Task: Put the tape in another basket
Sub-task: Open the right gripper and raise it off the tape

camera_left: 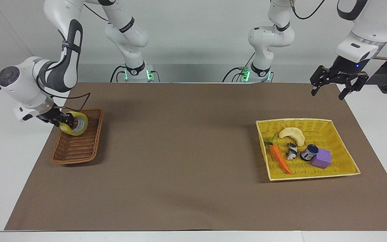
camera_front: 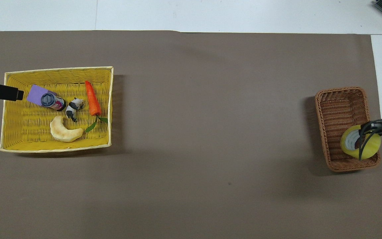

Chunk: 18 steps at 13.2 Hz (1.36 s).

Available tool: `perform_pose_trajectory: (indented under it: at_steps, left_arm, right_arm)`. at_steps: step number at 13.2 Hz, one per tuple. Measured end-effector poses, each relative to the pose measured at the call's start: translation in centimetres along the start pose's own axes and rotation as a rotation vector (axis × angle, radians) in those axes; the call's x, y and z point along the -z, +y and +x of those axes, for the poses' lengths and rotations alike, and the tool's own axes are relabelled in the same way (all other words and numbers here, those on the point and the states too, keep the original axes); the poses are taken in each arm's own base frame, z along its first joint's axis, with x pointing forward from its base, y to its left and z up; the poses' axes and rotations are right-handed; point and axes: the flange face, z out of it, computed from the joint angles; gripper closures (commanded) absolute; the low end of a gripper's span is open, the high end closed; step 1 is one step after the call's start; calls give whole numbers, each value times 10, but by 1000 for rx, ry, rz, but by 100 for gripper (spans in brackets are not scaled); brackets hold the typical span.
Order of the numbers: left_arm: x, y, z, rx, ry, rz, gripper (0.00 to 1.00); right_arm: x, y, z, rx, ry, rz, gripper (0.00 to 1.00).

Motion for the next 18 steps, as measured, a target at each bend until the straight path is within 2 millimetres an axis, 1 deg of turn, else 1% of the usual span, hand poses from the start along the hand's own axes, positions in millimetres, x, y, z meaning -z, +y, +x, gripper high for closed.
perform_pose_trajectory:
  at_steps: [2, 5, 7, 11, 14, 15, 18]
  left_arm:
    - [0, 0, 0, 0, 0, 0, 0]
    - [0, 0, 0, 0, 0, 0, 0]
    - [0, 0, 0, 0, 0, 0, 0]
    - [0, 0, 0, 0, 0, 0, 0]
    - [0, 0, 0, 0, 0, 0, 0]
    - [0, 0, 0, 0, 0, 0, 0]
    - [0, 0, 0, 0, 0, 0, 0]
  right_arm:
    - [10, -8, 5, 15, 12, -5, 0]
    - [45, -28, 13, 22, 13, -11, 0]
    - [61, -53, 21, 2, 26, -19, 0]
    - [80, -103, 31, -36, 55, -28, 0]
    - [98, -136, 33, -62, 89, -21, 0]
    - [104, -150, 33, -76, 100, -18, 0]
    - [113, -183, 34, -102, 119, -10, 0]
